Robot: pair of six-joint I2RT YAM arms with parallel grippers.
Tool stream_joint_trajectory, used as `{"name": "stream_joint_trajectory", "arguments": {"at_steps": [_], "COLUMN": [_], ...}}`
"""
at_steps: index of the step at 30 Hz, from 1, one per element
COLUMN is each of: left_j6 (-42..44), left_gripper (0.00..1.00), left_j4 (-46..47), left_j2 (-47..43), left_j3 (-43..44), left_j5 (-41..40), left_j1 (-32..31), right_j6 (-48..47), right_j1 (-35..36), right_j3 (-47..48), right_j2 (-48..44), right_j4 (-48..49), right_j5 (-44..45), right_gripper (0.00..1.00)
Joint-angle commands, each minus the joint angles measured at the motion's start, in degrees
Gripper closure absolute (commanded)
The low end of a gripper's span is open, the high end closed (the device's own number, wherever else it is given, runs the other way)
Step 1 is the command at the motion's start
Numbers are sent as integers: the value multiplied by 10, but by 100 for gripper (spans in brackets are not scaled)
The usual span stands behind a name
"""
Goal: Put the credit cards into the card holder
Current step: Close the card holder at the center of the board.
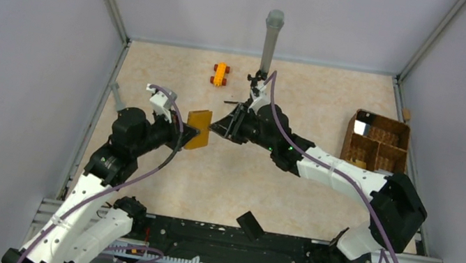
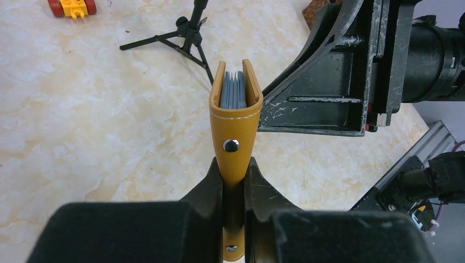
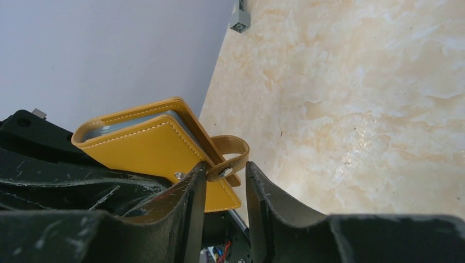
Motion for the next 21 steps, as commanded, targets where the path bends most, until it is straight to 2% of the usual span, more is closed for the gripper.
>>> {"name": "stream_joint_trajectory", "arguments": {"at_steps": [1,6,11,21], "left_j6": [4,3,1,-5], "left_gripper": [100,100,100,100], "left_j4": [27,25,24,4], "left_j2": [-1,2,5,11], "left_j3": [16,17,17,21], "left_j5": [6,0,-3,-51], "left_j1": [-3,-3,-2,-3], "right_j6": [4,5,3,-46], "right_j1": [8,8,8,8], "right_j3": [25,15,5,-16], "right_j2": [0,-10,-20,-55], "right_j4": [4,5,9,22], "right_j5": [11,20,28,17], "right_gripper": [72,83,100,100]}}
